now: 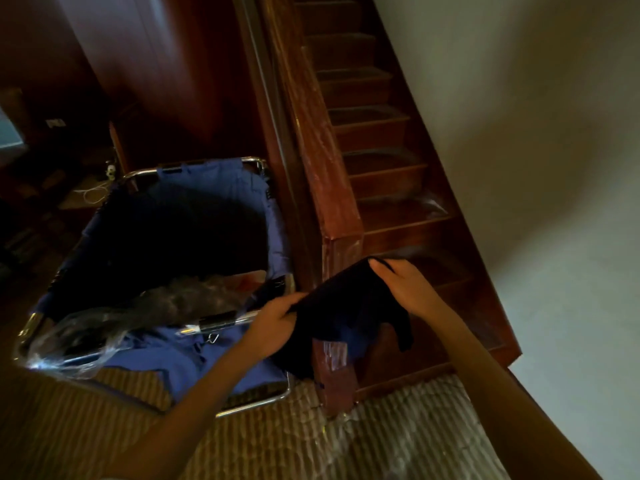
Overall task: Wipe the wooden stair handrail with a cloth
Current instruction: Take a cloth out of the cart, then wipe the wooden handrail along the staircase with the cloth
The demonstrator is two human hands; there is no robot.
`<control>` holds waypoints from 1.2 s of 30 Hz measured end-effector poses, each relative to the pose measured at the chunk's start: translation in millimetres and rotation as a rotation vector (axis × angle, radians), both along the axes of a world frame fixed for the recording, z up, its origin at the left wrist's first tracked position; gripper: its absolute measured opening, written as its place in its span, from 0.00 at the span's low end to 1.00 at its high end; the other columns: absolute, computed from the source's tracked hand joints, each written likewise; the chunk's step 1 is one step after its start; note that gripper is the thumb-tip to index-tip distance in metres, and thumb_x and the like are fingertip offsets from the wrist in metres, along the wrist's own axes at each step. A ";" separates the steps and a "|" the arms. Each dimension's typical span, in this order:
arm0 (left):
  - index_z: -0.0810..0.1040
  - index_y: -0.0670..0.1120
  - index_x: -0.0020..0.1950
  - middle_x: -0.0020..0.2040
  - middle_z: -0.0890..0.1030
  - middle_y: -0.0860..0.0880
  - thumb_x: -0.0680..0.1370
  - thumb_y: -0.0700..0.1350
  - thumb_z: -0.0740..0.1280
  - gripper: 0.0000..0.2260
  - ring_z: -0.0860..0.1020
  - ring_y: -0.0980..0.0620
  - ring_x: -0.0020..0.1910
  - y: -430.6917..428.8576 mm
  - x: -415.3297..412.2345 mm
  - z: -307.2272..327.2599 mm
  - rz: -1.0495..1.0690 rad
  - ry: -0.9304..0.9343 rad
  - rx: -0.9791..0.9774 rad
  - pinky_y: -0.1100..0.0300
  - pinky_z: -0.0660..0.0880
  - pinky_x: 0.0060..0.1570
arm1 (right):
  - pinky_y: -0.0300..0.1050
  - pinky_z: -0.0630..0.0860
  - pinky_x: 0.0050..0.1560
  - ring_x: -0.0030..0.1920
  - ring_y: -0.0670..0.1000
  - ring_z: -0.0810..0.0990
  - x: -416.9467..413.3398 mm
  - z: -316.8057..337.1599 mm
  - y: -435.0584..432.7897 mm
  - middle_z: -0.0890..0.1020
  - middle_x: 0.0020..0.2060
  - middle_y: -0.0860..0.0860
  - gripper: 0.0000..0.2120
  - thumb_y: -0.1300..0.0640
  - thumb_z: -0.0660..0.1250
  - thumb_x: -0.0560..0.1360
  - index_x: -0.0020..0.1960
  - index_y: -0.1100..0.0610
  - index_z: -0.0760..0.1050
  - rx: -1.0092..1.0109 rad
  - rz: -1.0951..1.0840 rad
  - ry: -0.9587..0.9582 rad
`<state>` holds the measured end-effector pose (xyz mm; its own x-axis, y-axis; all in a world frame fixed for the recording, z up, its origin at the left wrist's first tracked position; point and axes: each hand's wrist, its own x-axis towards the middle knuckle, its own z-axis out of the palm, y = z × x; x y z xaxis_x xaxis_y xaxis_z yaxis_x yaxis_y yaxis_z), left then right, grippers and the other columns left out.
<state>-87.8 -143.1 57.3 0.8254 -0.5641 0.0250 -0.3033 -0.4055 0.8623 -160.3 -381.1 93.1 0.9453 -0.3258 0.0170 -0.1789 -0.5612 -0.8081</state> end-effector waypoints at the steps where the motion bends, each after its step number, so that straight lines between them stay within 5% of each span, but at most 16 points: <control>1: 0.73 0.33 0.66 0.61 0.77 0.40 0.75 0.22 0.57 0.21 0.73 0.50 0.57 -19.7 -8.4 0.4 0.042 0.115 -0.027 0.75 0.68 0.53 | 0.55 0.76 0.53 0.48 0.56 0.82 -5.3 -0.3 -12.0 0.84 0.46 0.57 0.20 0.46 0.58 0.82 0.51 0.61 0.80 -0.010 -0.028 0.003; 4: 0.74 0.28 0.62 0.54 0.79 0.34 0.78 0.26 0.56 0.15 0.77 0.45 0.47 -80.7 -29.8 -0.3 0.244 0.635 -0.155 0.58 0.73 0.47 | 0.50 0.74 0.45 0.44 0.53 0.81 -24.1 -1.0 -47.0 0.83 0.41 0.52 0.18 0.45 0.58 0.82 0.45 0.55 0.79 -0.042 -0.107 0.015; 6: 0.76 0.32 0.49 0.42 0.80 0.39 0.80 0.30 0.57 0.08 0.78 0.45 0.36 -116.4 -46.6 2.1 0.352 0.925 -0.307 0.56 0.74 0.37 | 0.47 0.69 0.39 0.40 0.51 0.78 -38.6 -5.0 -67.0 0.79 0.36 0.48 0.17 0.44 0.57 0.82 0.39 0.50 0.74 -0.082 -0.136 0.038; 8: 0.75 0.38 0.46 0.42 0.77 0.41 0.82 0.34 0.56 0.09 0.77 0.45 0.39 -148.7 -60.8 3.1 0.415 1.067 -0.453 0.53 0.74 0.39 | 0.45 0.67 0.37 0.39 0.52 0.78 -49.9 -11.7 -82.3 0.79 0.35 0.49 0.17 0.43 0.56 0.82 0.39 0.50 0.74 -0.065 -0.136 0.050; 12: 0.75 0.38 0.60 0.54 0.79 0.41 0.84 0.40 0.57 0.10 0.77 0.43 0.52 -203.4 -85.9 3.8 0.460 1.154 -0.781 0.51 0.75 0.53 | 0.33 0.68 0.45 0.56 0.52 0.80 -66.9 -34.9 -94.7 0.82 0.57 0.52 0.17 0.48 0.56 0.83 0.66 0.52 0.77 0.045 -0.058 0.036; 14: 0.75 0.38 0.63 0.57 0.80 0.42 0.82 0.45 0.61 0.14 0.78 0.44 0.56 -217.7 -94.0 7.2 0.454 1.157 -0.867 0.53 0.75 0.56 | 0.28 0.67 0.54 0.66 0.50 0.74 -73.9 -43.4 -90.5 0.76 0.68 0.51 0.19 0.49 0.55 0.83 0.72 0.51 0.70 0.040 0.027 0.005; 16: 0.76 0.40 0.65 0.58 0.81 0.43 0.75 0.47 0.67 0.21 0.78 0.46 0.58 -220.6 -97.7 8.9 0.447 1.110 -0.889 0.54 0.74 0.59 | 0.37 0.62 0.70 0.74 0.49 0.64 -79.8 -48.9 -80.6 0.65 0.75 0.49 0.21 0.49 0.54 0.84 0.76 0.50 0.63 -0.004 0.116 -0.006; 18: 0.76 0.38 0.66 0.61 0.80 0.40 0.73 0.44 0.69 0.22 0.78 0.44 0.61 -214.0 -97.7 6.8 0.488 1.046 -0.880 0.52 0.73 0.63 | 0.48 0.58 0.76 0.77 0.50 0.57 -83.6 -51.7 -68.7 0.58 0.78 0.49 0.22 0.50 0.54 0.84 0.77 0.51 0.60 -0.107 0.216 -0.031; 21: 0.76 0.35 0.64 0.57 0.79 0.35 0.78 0.36 0.66 0.15 0.79 0.41 0.52 -194.1 -89.4 1.5 0.662 0.912 -0.798 0.50 0.76 0.56 | 0.55 0.58 0.75 0.77 0.48 0.58 -85.1 -56.9 -57.9 0.60 0.78 0.47 0.20 0.51 0.55 0.84 0.74 0.51 0.66 -0.135 0.343 -0.059; 24: 0.76 0.34 0.63 0.54 0.80 0.35 0.81 0.36 0.62 0.12 0.79 0.39 0.50 -169.8 -77.6 0.3 0.673 0.797 -0.724 0.46 0.75 0.55 | 0.47 0.68 0.70 0.69 0.45 0.72 -83.2 -53.0 -52.2 0.76 0.67 0.45 0.14 0.52 0.58 0.81 0.64 0.48 0.77 0.305 0.244 -0.178; 26: 0.79 0.39 0.58 0.48 0.84 0.41 0.81 0.37 0.62 0.09 0.83 0.44 0.45 -153.5 -72.6 2.3 0.626 0.723 -0.681 0.51 0.80 0.47 | 0.41 0.71 0.67 0.67 0.44 0.74 -75.5 -52.9 -48.7 0.77 0.64 0.43 0.13 0.53 0.63 0.79 0.63 0.46 0.75 0.473 0.096 -0.215; 30: 0.82 0.44 0.52 0.45 0.86 0.45 0.80 0.37 0.63 0.08 0.85 0.49 0.45 -129.4 -62.2 13.3 0.517 0.690 -0.689 0.59 0.81 0.41 | 0.49 0.71 0.69 0.72 0.42 0.66 -51.1 -57.9 -24.1 0.67 0.72 0.39 0.33 0.42 0.69 0.70 0.73 0.40 0.62 0.658 0.083 -0.102; 33: 0.82 0.45 0.52 0.47 0.86 0.44 0.80 0.38 0.64 0.08 0.84 0.47 0.47 -120.2 -52.2 21.4 0.463 0.660 -0.700 0.58 0.81 0.45 | 0.34 0.77 0.53 0.60 0.34 0.77 -34.2 -57.6 3.9 0.77 0.58 0.28 0.26 0.46 0.69 0.70 0.66 0.40 0.67 0.819 0.141 -0.137; 36: 0.82 0.46 0.52 0.47 0.86 0.46 0.80 0.37 0.63 0.09 0.84 0.49 0.48 -114.0 -44.5 24.5 0.407 0.524 -0.683 0.62 0.80 0.45 | 0.43 0.79 0.54 0.62 0.48 0.79 -20.0 -56.6 19.4 0.81 0.60 0.42 0.26 0.49 0.68 0.72 0.69 0.46 0.68 1.039 0.083 -0.173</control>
<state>-132.3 -257.0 81.8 0.9549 -0.2309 -0.1865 0.2429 0.2468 0.9382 -180.2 -361.7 36.5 0.9766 -0.1921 -0.0970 -0.0084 0.4163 -0.9092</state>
